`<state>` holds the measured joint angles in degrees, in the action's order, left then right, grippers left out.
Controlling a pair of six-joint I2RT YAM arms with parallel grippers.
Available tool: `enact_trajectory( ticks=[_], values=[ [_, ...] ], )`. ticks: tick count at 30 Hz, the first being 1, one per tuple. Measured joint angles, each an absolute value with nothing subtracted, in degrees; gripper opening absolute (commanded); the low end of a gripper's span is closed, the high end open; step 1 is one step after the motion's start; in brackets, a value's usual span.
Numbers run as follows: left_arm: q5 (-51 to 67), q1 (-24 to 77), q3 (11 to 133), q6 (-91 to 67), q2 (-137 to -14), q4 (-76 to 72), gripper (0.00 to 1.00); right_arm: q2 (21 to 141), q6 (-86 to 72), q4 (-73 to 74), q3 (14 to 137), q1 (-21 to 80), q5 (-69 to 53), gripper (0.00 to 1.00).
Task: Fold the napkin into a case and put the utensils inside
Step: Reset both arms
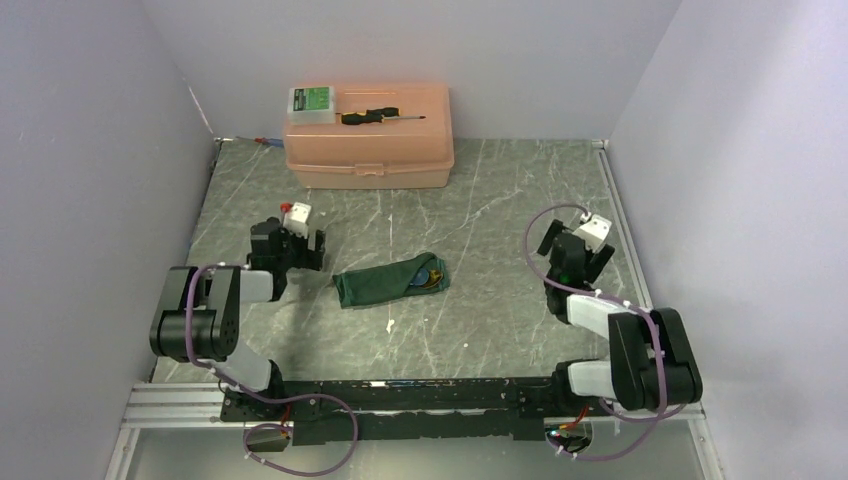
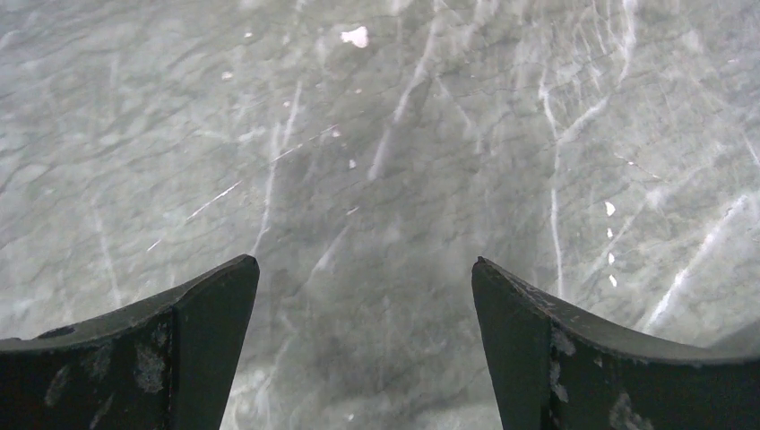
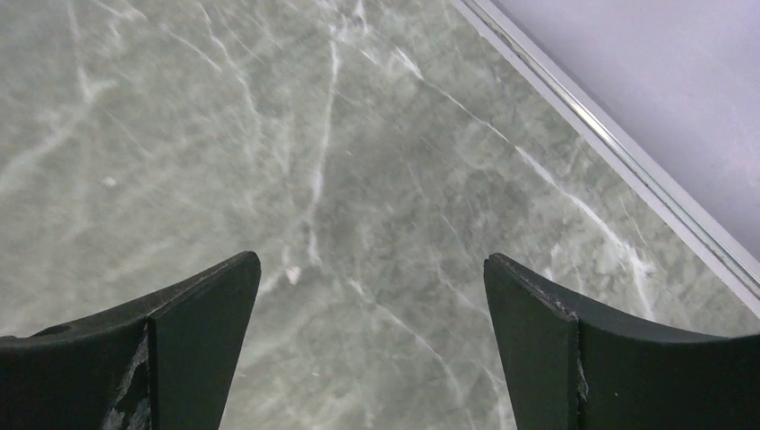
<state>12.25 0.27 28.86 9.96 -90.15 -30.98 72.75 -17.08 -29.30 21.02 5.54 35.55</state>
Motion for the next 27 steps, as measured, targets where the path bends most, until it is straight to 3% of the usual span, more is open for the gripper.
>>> enact_trajectory(
  ticks=[5, 9, 11, 27],
  values=[
    [12.38, -2.17, 18.57, 8.29, -88.23, -46.61, 0.95, 77.43, -12.29, -42.65, 14.79, 4.34, 35.00, 1.00],
    [13.30, -2.94, 8.95, 7.01, -95.02, -68.97, 0.94, 80.12, -9.06, -52.40, 12.88, 3.53, 31.46, 1.00],
    [13.67, -2.85, 8.47, 7.27, -93.91, -69.34, 0.95, 82.72, -6.76, -59.44, 11.55, 3.53, 28.47, 1.00],
    [2.09, -3.46, 22.65, 1.78, -92.90, -54.24, 0.95, 85.30, -4.82, -61.63, 12.80, 2.17, 21.98, 1.00]
  ],
)
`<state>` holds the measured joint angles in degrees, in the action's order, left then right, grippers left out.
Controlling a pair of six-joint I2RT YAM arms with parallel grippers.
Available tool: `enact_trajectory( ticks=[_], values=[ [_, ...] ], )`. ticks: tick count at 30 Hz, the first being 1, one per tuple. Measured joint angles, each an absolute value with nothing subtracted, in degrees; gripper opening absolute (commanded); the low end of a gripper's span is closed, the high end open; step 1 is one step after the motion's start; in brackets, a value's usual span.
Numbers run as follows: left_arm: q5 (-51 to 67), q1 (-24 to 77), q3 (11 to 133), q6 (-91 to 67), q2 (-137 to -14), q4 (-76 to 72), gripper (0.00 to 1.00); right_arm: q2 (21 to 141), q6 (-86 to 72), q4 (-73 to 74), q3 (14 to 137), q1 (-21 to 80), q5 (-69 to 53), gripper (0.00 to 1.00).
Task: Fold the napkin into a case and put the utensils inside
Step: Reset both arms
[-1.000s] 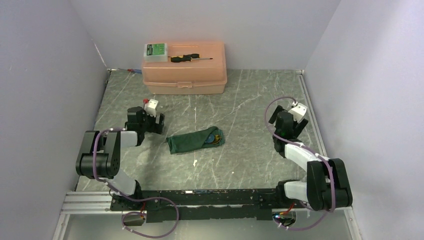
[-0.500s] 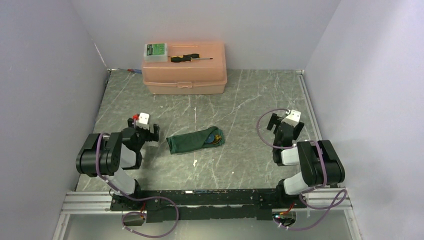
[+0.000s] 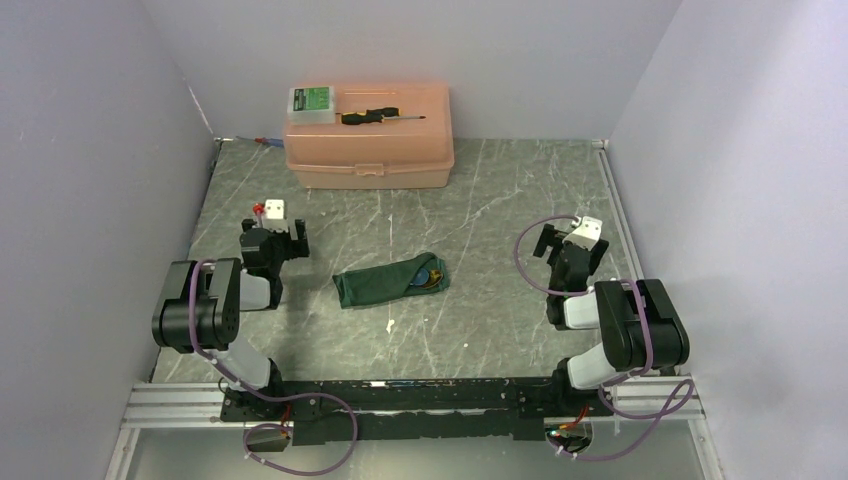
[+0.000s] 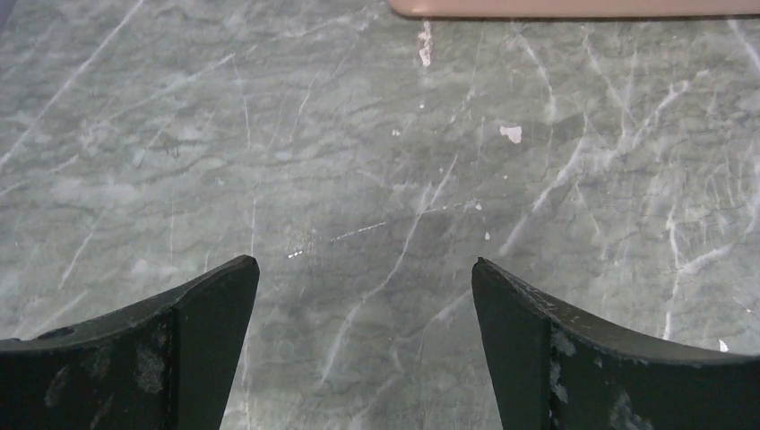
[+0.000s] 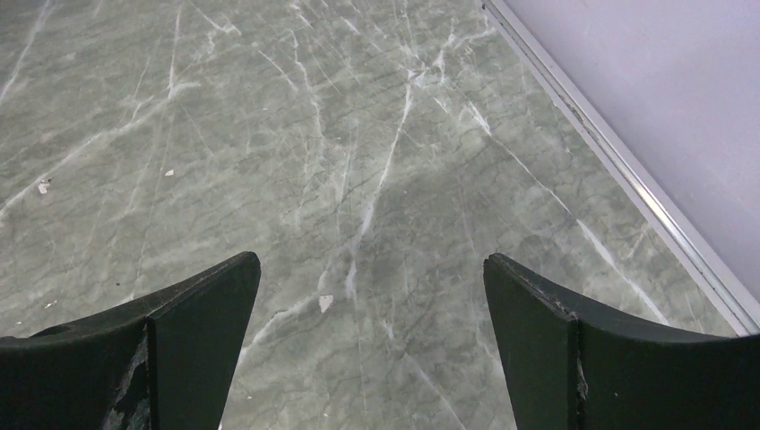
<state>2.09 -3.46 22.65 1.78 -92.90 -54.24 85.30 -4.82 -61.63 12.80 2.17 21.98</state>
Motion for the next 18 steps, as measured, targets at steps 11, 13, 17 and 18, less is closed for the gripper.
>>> enact_trajectory(
  ticks=[11, 13, 17, 18],
  values=[
    [0.91, -3.46, 22.65, -0.71, -93.27, -51.96, 0.94, 85.30, -4.51, -61.91, 12.80, 2.17, 21.96, 1.00],
    [0.73, -3.46, 22.65, -0.75, -93.27, -51.94, 0.94, 85.30, -4.49, -61.98, 12.80, 2.17, 21.96, 1.00],
    [0.56, -3.46, 22.65, -0.91, -93.27, -51.94, 0.95, 85.30, -4.49, -62.04, 12.80, 2.17, 21.96, 1.00],
    [0.56, -3.46, 22.65, -0.91, -93.27, -51.94, 0.95, 85.30, -4.49, -62.06, 12.80, 2.17, 21.96, 1.00]
  ],
)
